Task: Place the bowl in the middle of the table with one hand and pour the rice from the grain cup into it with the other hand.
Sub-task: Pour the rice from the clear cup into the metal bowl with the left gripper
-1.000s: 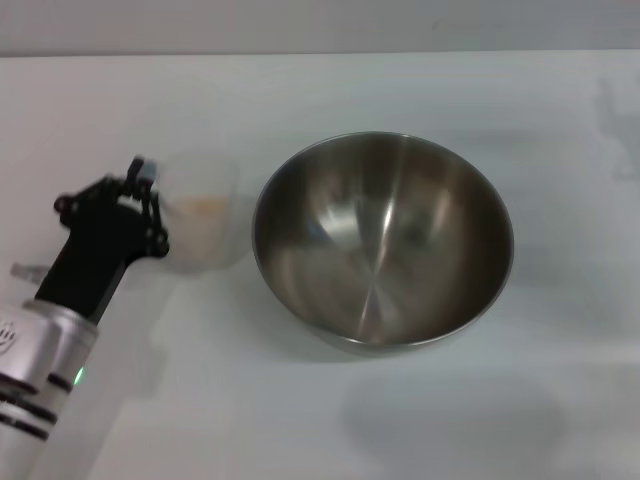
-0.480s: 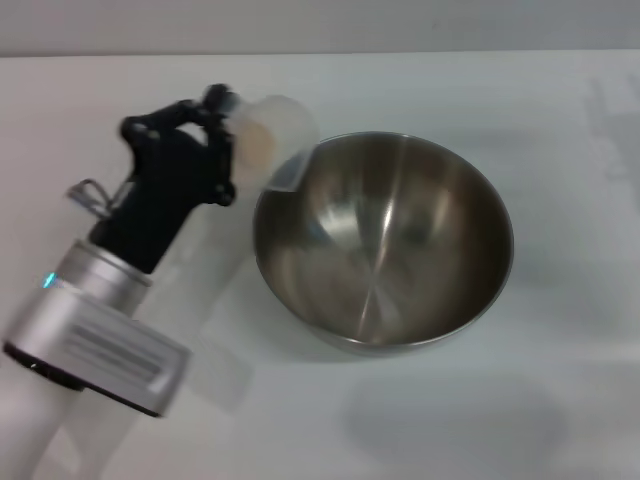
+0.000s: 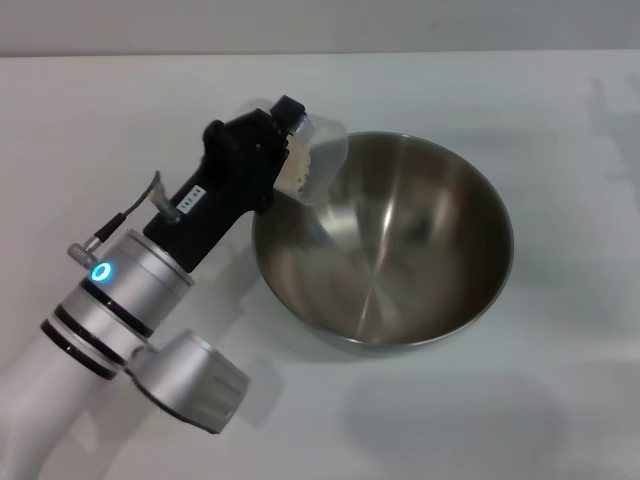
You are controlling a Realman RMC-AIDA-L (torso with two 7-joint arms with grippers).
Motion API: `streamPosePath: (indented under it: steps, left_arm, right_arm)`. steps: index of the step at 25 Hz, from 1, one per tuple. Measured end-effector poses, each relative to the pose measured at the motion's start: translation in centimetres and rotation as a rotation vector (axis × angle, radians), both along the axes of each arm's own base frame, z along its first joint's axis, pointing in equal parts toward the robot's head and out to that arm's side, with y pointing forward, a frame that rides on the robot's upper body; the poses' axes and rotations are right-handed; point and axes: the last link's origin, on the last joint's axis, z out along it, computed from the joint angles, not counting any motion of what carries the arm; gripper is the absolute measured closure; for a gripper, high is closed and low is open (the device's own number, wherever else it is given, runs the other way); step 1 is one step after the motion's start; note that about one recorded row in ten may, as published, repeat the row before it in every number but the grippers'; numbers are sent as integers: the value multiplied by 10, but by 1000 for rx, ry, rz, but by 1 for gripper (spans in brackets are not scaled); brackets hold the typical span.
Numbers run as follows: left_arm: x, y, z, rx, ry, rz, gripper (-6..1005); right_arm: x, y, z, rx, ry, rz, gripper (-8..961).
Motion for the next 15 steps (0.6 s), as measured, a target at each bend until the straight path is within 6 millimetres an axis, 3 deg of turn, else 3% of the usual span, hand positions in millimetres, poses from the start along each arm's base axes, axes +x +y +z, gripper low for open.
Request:
streamPosePath:
  steps: [8, 15]
  left_arm:
    - [2, -5, -9, 144, 246, -135, 969]
    - [6, -9, -11, 210, 330, -218, 969]
  right_arm:
    - [2, 0, 2, 4, -9, -5, 402]
    - [0, 3, 4, 6, -15, 1, 402]
